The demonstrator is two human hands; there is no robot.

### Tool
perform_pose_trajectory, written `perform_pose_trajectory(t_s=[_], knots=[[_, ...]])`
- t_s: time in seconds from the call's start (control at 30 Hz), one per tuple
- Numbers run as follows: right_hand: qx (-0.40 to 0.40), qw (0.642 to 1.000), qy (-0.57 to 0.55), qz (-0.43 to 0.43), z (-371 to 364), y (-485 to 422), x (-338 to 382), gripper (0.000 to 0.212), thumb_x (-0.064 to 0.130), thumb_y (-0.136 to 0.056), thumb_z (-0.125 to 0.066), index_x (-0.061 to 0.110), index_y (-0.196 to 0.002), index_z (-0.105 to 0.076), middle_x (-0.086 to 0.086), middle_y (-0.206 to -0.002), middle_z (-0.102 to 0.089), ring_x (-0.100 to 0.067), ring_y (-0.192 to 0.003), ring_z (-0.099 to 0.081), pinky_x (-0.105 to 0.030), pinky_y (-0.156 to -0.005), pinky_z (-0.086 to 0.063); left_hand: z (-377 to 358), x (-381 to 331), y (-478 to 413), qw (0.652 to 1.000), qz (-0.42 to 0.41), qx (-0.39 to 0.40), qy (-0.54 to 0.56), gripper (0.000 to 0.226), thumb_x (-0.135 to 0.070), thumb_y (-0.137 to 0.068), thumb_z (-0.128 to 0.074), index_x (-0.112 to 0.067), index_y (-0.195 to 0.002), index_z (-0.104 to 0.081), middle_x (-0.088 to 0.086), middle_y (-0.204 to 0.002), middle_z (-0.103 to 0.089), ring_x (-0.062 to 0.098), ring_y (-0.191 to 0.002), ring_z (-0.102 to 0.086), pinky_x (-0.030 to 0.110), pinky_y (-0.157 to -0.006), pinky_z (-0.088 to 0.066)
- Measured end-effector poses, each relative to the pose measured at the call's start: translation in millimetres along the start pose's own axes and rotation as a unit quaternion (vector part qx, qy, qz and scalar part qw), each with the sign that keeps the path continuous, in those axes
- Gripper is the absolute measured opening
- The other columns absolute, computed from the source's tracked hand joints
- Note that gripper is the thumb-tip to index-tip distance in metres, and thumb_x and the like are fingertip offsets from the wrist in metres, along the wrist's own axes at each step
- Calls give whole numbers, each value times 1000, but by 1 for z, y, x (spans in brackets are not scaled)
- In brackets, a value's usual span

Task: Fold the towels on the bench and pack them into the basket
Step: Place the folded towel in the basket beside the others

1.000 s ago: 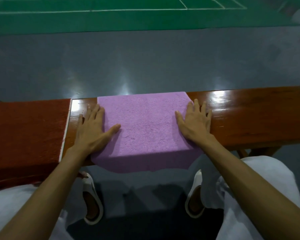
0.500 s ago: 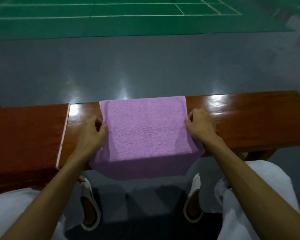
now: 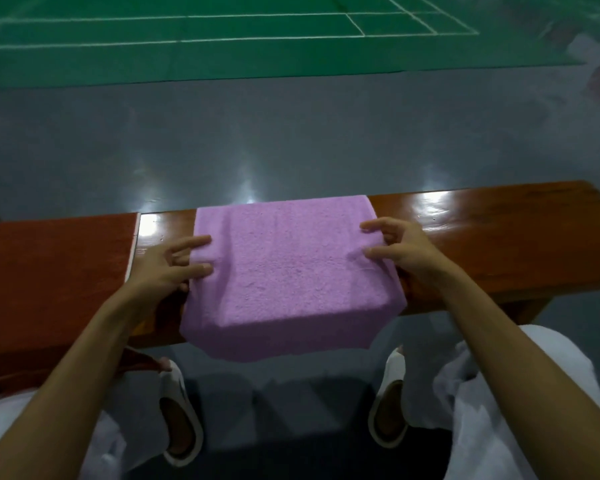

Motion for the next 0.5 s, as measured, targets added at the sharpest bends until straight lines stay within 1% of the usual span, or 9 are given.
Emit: perform_pose_trajectory(t_s=[0.1, 0.13, 0.17, 0.2, 0.23, 0.27, 0.33, 0.4, 0.5], knots=[[-57, 997, 38, 32, 2, 2, -1, 42, -8, -82, -77, 11, -119, -74, 0, -110, -71, -14, -97, -67, -19, -79, -59, -2, 3, 1, 997, -23, -31, -74, 45, 6, -86, -75, -16, -125, -70, -8, -77, -76, -3, -61, -56, 15, -53, -51], [-73, 996, 40, 37, 3, 3, -1, 40, -7, -82, -77, 10, -119, -74, 2, -107, -72, -14, -96, -68, -22, -79, -60, 0, 4, 0, 994, -30, -43, -95, 41, 4, -87, -75, -15, -124, -70, -8, -80, -77, -4, -63, -56, 15, -58, -54], [-85, 995, 31, 39, 5, 3, -2, 38, -5, -83, -77, 10, -118, -74, 2, -104, -73, -14, -96, -69, -26, -80, -62, 2, 6, -2, 991, -36, -55, -113, 39, 3, -88, -75, -14, -124, -72, -4, -90, -79, -2, -69, -59, 21, -69, -59], [-92, 995, 19, 38, 6, 4, -1, 36, -3, -84, -78, 12, -117, -75, 2, -104, -74, -14, -97, -71, -31, -80, -63, 5, 7, -4, 989, -41, -64, -130, 38, 1, -88, -77, -13, -123, -73, 0, -99, -79, 1, -77, -63, 30, -81, -62], [-99, 994, 16, 39, 7, 4, -2, 34, 1, -85, -79, 13, -116, -76, 1, -106, -74, -15, -98, -71, -35, -81, -64, 7, 6, -4, 986, -45, -74, -145, 37, -1, -88, -78, -13, -122, -74, 2, -103, -78, 5, -83, -65, 39, -90, -61], [-104, 993, 23, 45, 8, 3, -2, 31, 5, -85, -80, 15, -115, -77, 2, -107, -75, -15, -100, -71, -36, -81, -63, 7, 5, -4, 983, -50, -83, -154, 35, -3, -87, -79, -14, -120, -75, 1, -102, -78, 7, -85, -66, 43, -94, -60], [-109, 990, 52, 68, 9, 3, -1, 29, 9, -86, -80, 16, -114, -77, 4, -108, -75, -13, -101, -71, -33, -82, -63, 7, 4, -2, 978, -58, -107, -172, 31, -7, -86, -81, -16, -115, -78, -4, -94, -79, 5, -82, -66, 43, -92, -60], [-117, 986, 80, 93, 9, 5, 2, 28, 9, -87, -79, 14, -115, -76, 5, -107, -74, -11, -101, -71, -27, -80, -62, 7, 2, 0, 970, -64, -146, -186, 25, -13, -83, -84, -20, -107, -80, -8, -86, -79, 5, -78, -68, 43, -86, -62], [-131, 973, 140, 132, 10, 6, 5, 26, 11, -88, -78, 14, -115, -77, 6, -105, -75, -5, -94, -71, -18, -76, -60, 8, -2, 6, 958, -72, -201, -191, 19, -20, -80, -85, -26, -98, -83, -11, -81, -78, 7, -79, -74, 41, -79, -64]])
Point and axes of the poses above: each hand's wrist, its own y-axis away from the middle knuckle, its own z-axis out of the back of the hand, x = y × z, the point moved 1 cm from there along -y, towards the middle knuckle
